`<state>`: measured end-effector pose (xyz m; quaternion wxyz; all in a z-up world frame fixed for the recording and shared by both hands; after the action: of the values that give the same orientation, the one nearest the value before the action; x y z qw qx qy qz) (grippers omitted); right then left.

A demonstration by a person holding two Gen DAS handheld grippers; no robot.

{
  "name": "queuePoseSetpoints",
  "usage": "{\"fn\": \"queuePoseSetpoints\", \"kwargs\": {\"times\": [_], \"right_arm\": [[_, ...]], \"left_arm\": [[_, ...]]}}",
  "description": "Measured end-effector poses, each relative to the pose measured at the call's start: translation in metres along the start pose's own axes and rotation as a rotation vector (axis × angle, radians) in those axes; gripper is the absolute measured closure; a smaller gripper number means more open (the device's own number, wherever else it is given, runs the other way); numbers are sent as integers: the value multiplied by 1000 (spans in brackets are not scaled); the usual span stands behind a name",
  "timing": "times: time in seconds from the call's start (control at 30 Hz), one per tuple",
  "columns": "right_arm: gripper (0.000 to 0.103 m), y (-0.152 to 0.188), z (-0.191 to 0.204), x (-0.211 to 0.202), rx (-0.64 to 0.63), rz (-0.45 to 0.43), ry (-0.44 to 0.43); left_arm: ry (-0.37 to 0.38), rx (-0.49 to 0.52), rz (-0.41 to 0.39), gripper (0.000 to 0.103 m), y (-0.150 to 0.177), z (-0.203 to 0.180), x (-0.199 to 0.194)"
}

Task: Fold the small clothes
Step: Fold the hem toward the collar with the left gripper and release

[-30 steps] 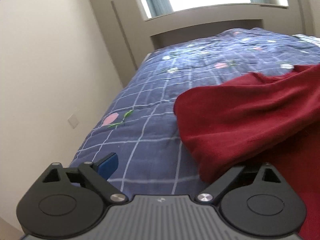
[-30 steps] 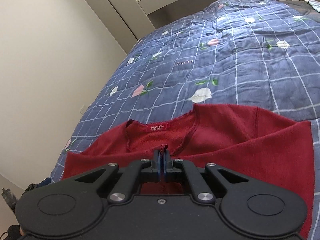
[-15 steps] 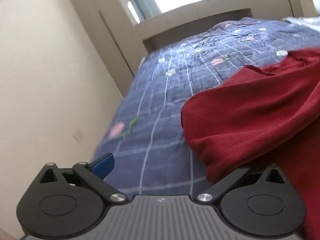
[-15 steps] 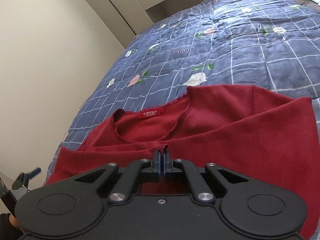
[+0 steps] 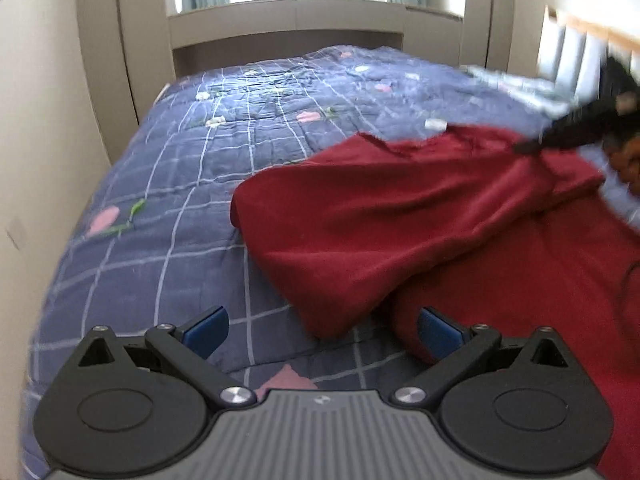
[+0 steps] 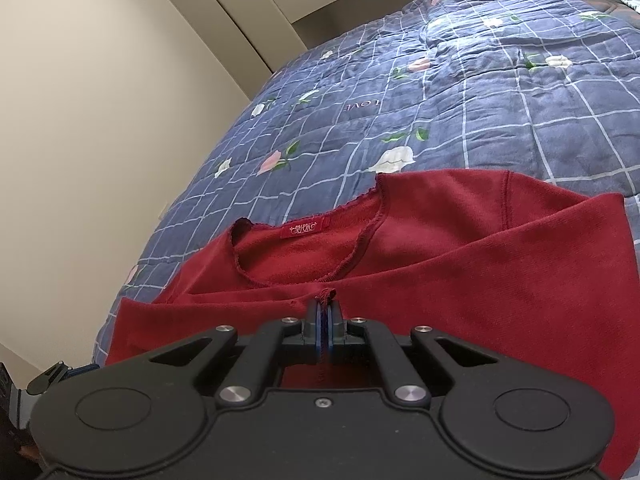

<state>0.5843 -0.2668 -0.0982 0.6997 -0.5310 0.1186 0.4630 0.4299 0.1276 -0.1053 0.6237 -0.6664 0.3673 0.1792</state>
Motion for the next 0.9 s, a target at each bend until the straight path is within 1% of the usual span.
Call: {"fn": "queuePoseSetpoints", "kwargs": {"times": [0.07,0.1,0.17,0.23,0.3,0.37,0.43,0.5,0.53,0.57,0.6,0.63,0.67,0.7,0.73,0.77,0.83,0.9], "right_arm": [[85,3,-1,-1,11,-1,-7],[81,5,-2,-2,17,-5,-14],[63,9,-1,-5,18,-17,-31],[57,14,2,-11,1,-31,-29],[56,18,5,-16,-29,-39,-23],[55,24,8,-20,-60,-43,-14],[55,29,13,-20,-89,-41,-9],[60,33,19,-19,-123,-42,-6],[64,34,22,-18,-141,-42,-5],[68,36,26,-17,-158,-45,-1],[71,37,29,-17,-174,-50,6],[78,38,32,-16,-189,-55,13],[82,38,34,-16,-198,-60,17],[84,38,36,-16,-202,-67,22],[90,37,38,-17,-205,-73,27],[95,37,40,-17,-208,-78,32],[97,36,42,-18,-199,-82,31],[100,36,45,-17,-187,-78,24]], "left_arm": [[33,-83,-22,0,-7,13,-2],[41,-134,-38,0,-13,21,-1],[35,-248,-56,0,-25,37,4],[23,-368,-51,0,-35,54,15],[13,-469,-31,1,-43,68,31],[22,-540,-13,1,-49,76,46],[50,-605,2,5,-53,82,60],[84,-651,7,12,-57,83,72],[100,-659,5,17,-59,83,74],[120,-663,6,33,-61,81,77],[141,-665,17,57,-64,79,81],[154,-660,29,69,-66,75,84],[148,-642,29,89,-70,72,86],[133,-616,14,92,-74,68,84],[117,-577,-14,94,-79,64,81],[93,-517,-54,95,-87,58,76],[46,-419,-116,96,-99,49,65],[5,-350,-152,96,-108,44,59]]}}
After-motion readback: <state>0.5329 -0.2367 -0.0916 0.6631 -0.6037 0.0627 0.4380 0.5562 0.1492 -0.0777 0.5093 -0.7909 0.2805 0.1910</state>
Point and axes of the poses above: each gripper's, at about its wrist camera, not at the fingertips, and x roughly the way its jaws point, z to its left, y to its underside, the point moved 6 cm from there along x, roughly the way its jaws point, and after that the axes turned 11 degrees about -x, right-handed, at the moved point
